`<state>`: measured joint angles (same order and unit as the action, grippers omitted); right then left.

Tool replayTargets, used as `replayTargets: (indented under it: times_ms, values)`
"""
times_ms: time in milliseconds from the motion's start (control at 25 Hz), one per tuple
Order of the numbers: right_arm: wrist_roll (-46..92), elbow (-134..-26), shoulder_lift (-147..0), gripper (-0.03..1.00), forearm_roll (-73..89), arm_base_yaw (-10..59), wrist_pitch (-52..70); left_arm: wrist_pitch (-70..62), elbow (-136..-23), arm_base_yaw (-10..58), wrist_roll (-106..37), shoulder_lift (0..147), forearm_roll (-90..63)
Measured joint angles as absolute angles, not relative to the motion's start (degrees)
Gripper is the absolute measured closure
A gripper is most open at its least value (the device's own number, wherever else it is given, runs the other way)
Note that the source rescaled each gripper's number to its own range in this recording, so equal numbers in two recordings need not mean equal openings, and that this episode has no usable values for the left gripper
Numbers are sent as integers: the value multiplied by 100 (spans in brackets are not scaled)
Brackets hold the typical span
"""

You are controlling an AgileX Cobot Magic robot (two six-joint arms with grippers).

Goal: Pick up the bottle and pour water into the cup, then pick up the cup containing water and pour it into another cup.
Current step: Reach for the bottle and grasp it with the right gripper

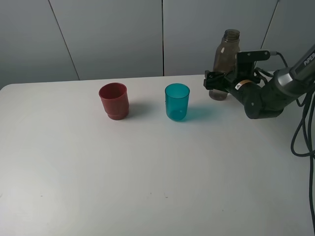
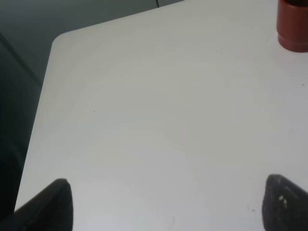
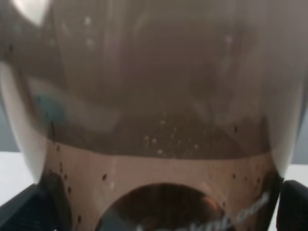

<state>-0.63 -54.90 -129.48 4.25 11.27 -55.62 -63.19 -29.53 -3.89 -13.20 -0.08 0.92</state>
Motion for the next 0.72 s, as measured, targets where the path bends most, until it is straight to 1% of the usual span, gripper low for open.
replayTargets:
  times_ms: [720]
  values:
    - [-290,-5751,-13280,-3,515,1116,-5966,-6319,-2953,-389,-1330,-8,92]
